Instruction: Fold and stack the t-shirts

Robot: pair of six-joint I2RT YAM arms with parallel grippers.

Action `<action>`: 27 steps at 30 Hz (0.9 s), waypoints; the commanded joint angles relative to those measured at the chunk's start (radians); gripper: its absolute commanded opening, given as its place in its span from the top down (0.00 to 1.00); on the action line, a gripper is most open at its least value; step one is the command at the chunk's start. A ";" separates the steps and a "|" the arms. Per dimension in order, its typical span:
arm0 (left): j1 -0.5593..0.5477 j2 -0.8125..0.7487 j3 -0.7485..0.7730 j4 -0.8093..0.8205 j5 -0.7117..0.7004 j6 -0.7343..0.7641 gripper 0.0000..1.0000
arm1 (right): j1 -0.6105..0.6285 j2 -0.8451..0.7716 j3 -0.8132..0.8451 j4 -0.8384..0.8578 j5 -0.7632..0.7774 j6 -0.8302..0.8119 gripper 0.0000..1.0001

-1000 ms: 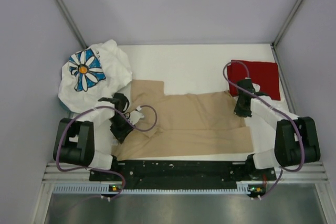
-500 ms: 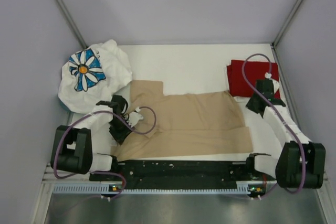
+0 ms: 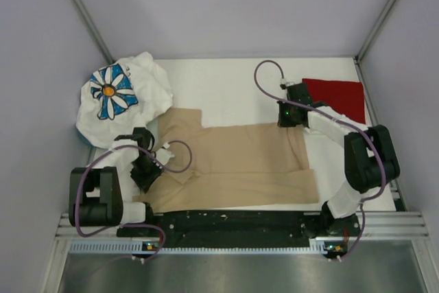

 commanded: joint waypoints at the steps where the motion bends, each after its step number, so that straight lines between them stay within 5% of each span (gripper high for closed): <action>1: 0.056 0.021 -0.066 0.019 -0.067 0.057 0.68 | 0.011 0.104 0.121 -0.040 0.046 -0.056 1.00; 6: 0.056 -0.001 -0.029 -0.017 0.021 0.065 0.65 | 0.011 0.132 0.136 -0.076 0.199 -0.056 1.00; 16: 0.056 0.048 -0.022 -0.001 -0.019 0.064 0.65 | -0.043 0.152 0.207 -0.208 0.515 -0.051 1.00; 27: 0.056 0.039 0.012 -0.018 -0.013 0.062 0.63 | 0.011 -0.020 0.172 -0.228 0.155 -0.073 1.00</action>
